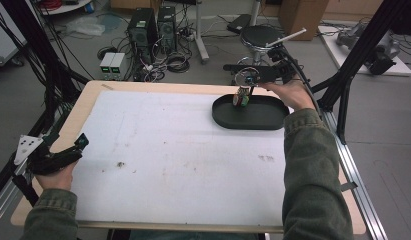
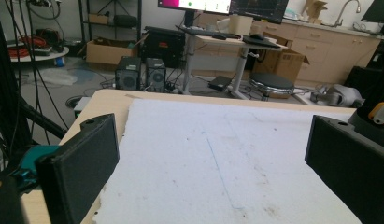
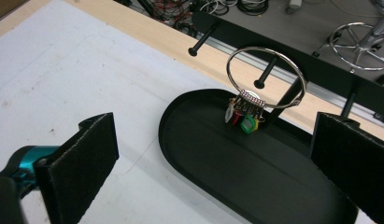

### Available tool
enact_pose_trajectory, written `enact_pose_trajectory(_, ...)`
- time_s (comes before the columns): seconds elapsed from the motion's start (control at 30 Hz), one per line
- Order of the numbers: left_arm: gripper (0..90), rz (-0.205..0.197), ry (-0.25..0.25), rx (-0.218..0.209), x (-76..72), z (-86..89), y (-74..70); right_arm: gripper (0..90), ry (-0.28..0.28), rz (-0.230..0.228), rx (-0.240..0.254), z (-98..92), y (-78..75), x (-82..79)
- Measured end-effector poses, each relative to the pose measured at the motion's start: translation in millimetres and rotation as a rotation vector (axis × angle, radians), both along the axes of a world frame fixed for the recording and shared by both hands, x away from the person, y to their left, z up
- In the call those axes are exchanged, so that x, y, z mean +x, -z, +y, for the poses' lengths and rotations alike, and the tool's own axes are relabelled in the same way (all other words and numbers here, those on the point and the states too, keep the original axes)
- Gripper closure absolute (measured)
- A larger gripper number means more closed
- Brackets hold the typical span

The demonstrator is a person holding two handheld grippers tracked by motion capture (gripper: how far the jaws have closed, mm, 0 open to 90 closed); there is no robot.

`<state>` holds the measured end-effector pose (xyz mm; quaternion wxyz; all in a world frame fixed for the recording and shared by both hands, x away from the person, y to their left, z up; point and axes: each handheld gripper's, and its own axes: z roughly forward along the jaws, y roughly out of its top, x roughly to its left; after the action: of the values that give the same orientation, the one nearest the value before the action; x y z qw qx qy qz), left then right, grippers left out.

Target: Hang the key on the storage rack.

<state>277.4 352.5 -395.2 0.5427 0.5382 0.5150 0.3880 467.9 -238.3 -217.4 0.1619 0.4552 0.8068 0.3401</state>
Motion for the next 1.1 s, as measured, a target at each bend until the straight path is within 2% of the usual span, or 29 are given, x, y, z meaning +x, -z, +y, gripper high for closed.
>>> enact_pose_trajectory(0.1, 3.3, -0.004, -0.002, -0.004, -0.5, 0.2, -0.3, 0.5, 0.007, -0.011, -0.003, -2.2, -4.4, -7.8)
enact_pose_trajectory(0.2, 3.3, -0.003, -0.003, -0.007, -0.7, 0.6, -0.4, 0.5, 0.019, -0.016, 0.036, -7.4, -5.3, -15.7)
enact_pose_trajectory(0.33, 3.3, -0.005, 0.000, -0.007, -0.7, -0.1, -0.6, 0.5, 0.025, -0.012, 0.019, -16.0, -1.3, -26.6)
enact_pose_trajectory(0.47, 3.3, -0.005, -0.003, -0.008, -0.7, 0.1, -0.7, 0.5, 0.032, -0.007, 0.031, -23.0, 1.4, -36.2)
enact_pose_trajectory(0.53, 3.3, -0.006, -0.004, -0.009, -0.9, 0.2, -0.8, 0.5, 0.032, -0.020, 0.027, -26.6, 4.1, -42.0)
enact_pose_trajectory(0.63, 3.3, -0.003, -0.003, -0.009, -0.7, 0.0, -0.7, 0.4, 0.028, -0.022, -0.005, -29.5, 10.0, -53.8)
enact_pose_trajectory(0.73, 3.3, -0.001, 0.002, -0.006, -0.6, -0.8, -0.6, 0.5, 0.026, -0.041, 0.010, -32.1, 14.8, -64.1)
enact_pose_trajectory(0.77, 3.3, -0.001, 0.002, -0.006, -0.6, -0.9, -0.7, 0.5, 0.028, -0.040, -0.006, -31.5, 17.8, -70.5)
enact_pose_trajectory(0.87, 3.3, 0.001, 0.001, -0.013, -0.4, -0.2, -0.6, 0.5, 0.019, -0.042, -0.001, -31.4, 24.4, -79.6)
enact_pose_trajectory(0.97, 3.3, 0.005, 0.004, -0.016, -0.2, 0.8, -0.4, 0.5, 0.028, -0.045, -0.019, -32.3, 30.1, -84.4)
enact_pose_trajectory(1.03, 3.3, 0.004, 0.005, -0.015, -0.3, 1.2, -0.4, 0.5, 0.035, -0.044, -0.003, -33.9, 36.3, -90.0)
enact_pose_trajectory(1.1, 3.3, 0.005, 0.005, -0.016, -0.1, 0.9, -0.3, 0.5, 0.052, -0.070, 0.010, -36.4, 47.0, -97.2)
